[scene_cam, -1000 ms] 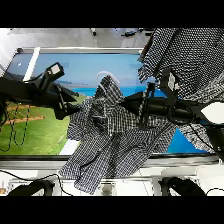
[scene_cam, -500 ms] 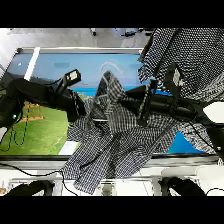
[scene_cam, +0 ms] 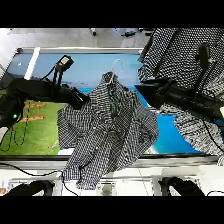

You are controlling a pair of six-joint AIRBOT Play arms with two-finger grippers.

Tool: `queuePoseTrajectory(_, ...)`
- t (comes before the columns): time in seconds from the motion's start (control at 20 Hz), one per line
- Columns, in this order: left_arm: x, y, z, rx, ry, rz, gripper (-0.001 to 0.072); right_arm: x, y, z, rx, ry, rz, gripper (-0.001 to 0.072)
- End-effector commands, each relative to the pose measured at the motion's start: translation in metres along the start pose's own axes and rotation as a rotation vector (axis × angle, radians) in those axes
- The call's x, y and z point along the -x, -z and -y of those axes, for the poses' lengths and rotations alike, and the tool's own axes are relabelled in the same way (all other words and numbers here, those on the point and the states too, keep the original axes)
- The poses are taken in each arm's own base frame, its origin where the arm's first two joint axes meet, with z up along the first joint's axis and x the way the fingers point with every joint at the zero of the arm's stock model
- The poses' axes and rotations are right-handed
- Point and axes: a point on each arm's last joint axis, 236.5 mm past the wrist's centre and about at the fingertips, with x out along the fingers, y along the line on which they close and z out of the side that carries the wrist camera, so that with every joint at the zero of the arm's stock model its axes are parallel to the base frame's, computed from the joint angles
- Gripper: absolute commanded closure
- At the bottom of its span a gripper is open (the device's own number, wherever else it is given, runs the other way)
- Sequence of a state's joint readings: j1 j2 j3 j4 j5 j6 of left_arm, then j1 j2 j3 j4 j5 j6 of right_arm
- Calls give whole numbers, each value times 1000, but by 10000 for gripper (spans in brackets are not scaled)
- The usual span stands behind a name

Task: Fold the clothes and pants, and hang the long-sleeved shirts on hangers.

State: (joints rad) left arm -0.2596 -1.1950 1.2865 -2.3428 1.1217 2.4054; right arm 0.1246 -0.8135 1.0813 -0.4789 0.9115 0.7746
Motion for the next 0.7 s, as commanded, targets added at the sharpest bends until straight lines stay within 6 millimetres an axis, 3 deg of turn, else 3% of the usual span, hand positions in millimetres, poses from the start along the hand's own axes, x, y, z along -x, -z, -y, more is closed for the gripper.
queuePoseTrajectory(0.0,-9,-18,3,-6,-33,58,673,2,-8,-58,-225,-235,19,264)
queuePoseTrajectory(0.05,-13,-24,8,-19,-31,71,673,-7,0,-68,-285,-270,-1,265)
queuePoseTrajectory(0.15,-20,-33,21,-46,-24,95,673,-35,27,-69,-399,-252,-31,288)
queuePoseTrajectory(0.3,-27,-40,38,-73,-5,110,673,-77,67,-35,-641,-104,2,310)
queuePoseTrajectory(0.45,-31,-41,48,-83,13,109,673,-102,91,-4,-896,-12,53,305)
queuePoseTrajectory(0.65,-29,-45,59,-103,27,117,673,-120,103,19,-952,34,82,304)
